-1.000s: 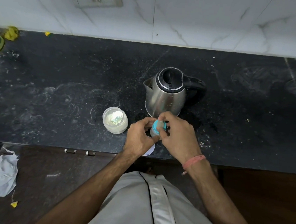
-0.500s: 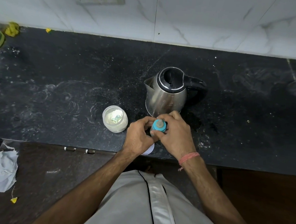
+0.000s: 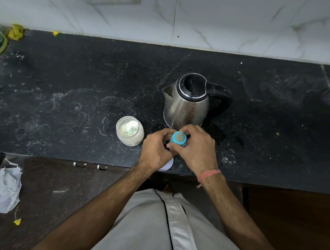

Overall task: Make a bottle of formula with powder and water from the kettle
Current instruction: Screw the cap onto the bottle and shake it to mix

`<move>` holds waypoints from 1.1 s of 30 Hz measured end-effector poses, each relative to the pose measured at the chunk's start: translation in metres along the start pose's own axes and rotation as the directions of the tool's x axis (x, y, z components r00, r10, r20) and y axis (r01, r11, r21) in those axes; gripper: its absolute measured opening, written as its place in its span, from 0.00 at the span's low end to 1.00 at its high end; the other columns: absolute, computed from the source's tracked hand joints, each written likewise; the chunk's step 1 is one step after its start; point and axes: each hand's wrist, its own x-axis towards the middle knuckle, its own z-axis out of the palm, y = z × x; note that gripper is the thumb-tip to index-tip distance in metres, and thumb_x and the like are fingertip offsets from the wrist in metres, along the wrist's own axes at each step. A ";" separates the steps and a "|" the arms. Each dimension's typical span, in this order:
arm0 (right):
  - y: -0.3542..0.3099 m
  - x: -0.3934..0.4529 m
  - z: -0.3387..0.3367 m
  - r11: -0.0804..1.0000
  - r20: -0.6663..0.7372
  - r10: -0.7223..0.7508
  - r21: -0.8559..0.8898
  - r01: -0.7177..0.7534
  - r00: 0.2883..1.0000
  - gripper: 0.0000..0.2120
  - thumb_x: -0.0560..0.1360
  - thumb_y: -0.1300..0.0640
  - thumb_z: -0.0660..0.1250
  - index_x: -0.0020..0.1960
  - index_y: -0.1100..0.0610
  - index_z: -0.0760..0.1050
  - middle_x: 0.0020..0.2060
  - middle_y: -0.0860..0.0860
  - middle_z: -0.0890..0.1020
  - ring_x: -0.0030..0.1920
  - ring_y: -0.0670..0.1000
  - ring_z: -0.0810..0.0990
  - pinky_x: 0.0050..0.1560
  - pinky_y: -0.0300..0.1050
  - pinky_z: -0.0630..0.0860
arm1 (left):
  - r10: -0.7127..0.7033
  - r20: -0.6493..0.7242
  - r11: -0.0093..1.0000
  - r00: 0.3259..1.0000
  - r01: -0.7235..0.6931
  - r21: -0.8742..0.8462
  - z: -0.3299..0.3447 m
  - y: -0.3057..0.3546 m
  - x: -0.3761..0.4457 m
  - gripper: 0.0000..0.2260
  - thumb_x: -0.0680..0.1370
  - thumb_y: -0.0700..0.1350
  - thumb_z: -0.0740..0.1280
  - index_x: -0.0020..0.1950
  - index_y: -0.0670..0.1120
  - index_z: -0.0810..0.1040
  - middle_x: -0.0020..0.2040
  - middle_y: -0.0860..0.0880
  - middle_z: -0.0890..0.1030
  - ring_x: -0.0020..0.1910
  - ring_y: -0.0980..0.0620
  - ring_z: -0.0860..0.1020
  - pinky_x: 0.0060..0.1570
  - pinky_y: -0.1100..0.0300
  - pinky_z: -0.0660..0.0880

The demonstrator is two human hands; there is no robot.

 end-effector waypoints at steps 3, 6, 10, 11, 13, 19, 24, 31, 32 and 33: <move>-0.001 0.000 0.004 1.000 -0.015 0.018 0.002 -0.018 1.000 0.29 0.63 0.36 0.87 0.54 0.47 0.77 0.52 0.43 0.81 0.51 0.47 0.82 0.54 0.54 0.84 | -0.008 -0.004 1.000 1.000 0.008 0.023 -0.001 0.002 0.000 0.21 0.72 0.41 0.79 0.64 0.54 0.87 0.53 0.61 0.90 0.54 0.66 0.87 0.59 0.54 0.87; 0.001 0.000 0.001 0.998 0.003 0.042 -0.047 -0.042 0.999 0.31 0.63 0.31 0.84 0.51 0.46 0.72 0.49 0.42 0.79 0.48 0.48 0.82 0.49 0.53 0.81 | -0.007 0.005 1.000 1.000 0.006 0.026 -0.001 0.001 0.002 0.21 0.72 0.42 0.79 0.65 0.54 0.87 0.55 0.61 0.90 0.55 0.66 0.87 0.60 0.53 0.87; 0.007 -0.008 -0.012 0.987 0.029 0.069 -0.151 -0.063 0.997 0.31 0.64 0.25 0.79 0.41 0.48 0.71 0.41 0.42 0.77 0.40 0.47 0.78 0.45 0.52 0.78 | 0.006 0.022 0.998 1.000 -0.008 0.054 -0.001 -0.001 0.002 0.23 0.72 0.41 0.82 0.66 0.53 0.86 0.57 0.61 0.90 0.57 0.68 0.86 0.62 0.56 0.86; 0.008 -0.011 -0.016 0.987 0.027 0.077 -0.145 -0.072 0.997 0.31 0.64 0.26 0.80 0.39 0.49 0.70 0.39 0.43 0.76 0.39 0.46 0.77 0.44 0.52 0.77 | 0.013 0.023 0.998 1.000 -0.015 0.065 -0.001 -0.002 0.002 0.24 0.72 0.41 0.83 0.67 0.53 0.86 0.58 0.61 0.90 0.58 0.68 0.86 0.63 0.56 0.85; 0.012 -0.015 -0.019 0.992 -0.010 0.082 -0.099 -0.083 0.997 0.29 0.63 0.32 0.84 0.40 0.49 0.69 0.39 0.44 0.76 0.37 0.45 0.76 0.42 0.50 0.75 | -0.001 0.022 0.998 1.000 -0.001 0.070 0.000 -0.002 0.001 0.25 0.71 0.42 0.85 0.67 0.53 0.86 0.58 0.61 0.90 0.58 0.69 0.86 0.64 0.57 0.85; 0.009 -0.014 -0.017 0.946 0.152 -0.006 0.321 -0.044 0.988 0.36 0.70 0.59 0.86 0.72 0.38 0.78 0.63 0.36 0.83 0.44 0.42 0.87 0.50 0.37 0.83 | -0.006 0.019 0.997 1.000 0.005 0.076 0.000 -0.001 0.003 0.25 0.70 0.42 0.84 0.67 0.54 0.86 0.57 0.62 0.90 0.57 0.69 0.86 0.62 0.56 0.85; 0.011 -0.011 -0.001 0.910 0.112 -0.002 0.413 -0.045 0.994 0.23 0.75 0.64 0.81 0.64 0.42 0.86 0.63 0.36 0.85 0.45 0.47 0.86 0.51 0.37 0.82 | 0.012 0.045 0.995 0.999 -0.016 0.101 -0.006 0.002 0.003 0.24 0.72 0.46 0.82 0.68 0.55 0.86 0.57 0.61 0.90 0.56 0.68 0.86 0.61 0.57 0.85; 0.011 -0.002 0.003 0.985 0.060 -0.102 0.148 0.092 0.993 0.19 0.75 0.51 0.83 0.65 0.44 0.84 0.56 0.39 0.74 0.52 0.37 0.79 0.54 0.29 0.76 | 0.037 0.033 0.995 0.999 -0.040 0.094 -0.006 0.003 0.002 0.23 0.73 0.45 0.80 0.68 0.55 0.86 0.57 0.61 0.90 0.56 0.67 0.86 0.59 0.58 0.85; 0.012 -0.001 0.002 0.983 0.069 -0.136 0.132 0.126 0.988 0.20 0.76 0.50 0.82 0.66 0.45 0.84 0.55 0.39 0.74 0.53 0.38 0.79 0.55 0.29 0.76 | 0.041 0.033 0.995 0.999 -0.044 0.094 -0.005 0.002 0.002 0.22 0.73 0.45 0.80 0.67 0.55 0.86 0.57 0.61 0.90 0.56 0.67 0.86 0.59 0.58 0.85; 0.012 0.000 0.000 0.980 0.079 -0.177 0.108 0.168 0.981 0.20 0.77 0.51 0.82 0.67 0.46 0.84 0.56 0.40 0.75 0.55 0.40 0.78 0.58 0.32 0.77 | 0.042 0.034 0.994 0.999 -0.045 0.097 -0.005 0.001 0.002 0.22 0.73 0.45 0.81 0.67 0.55 0.86 0.56 0.62 0.90 0.55 0.67 0.86 0.59 0.57 0.85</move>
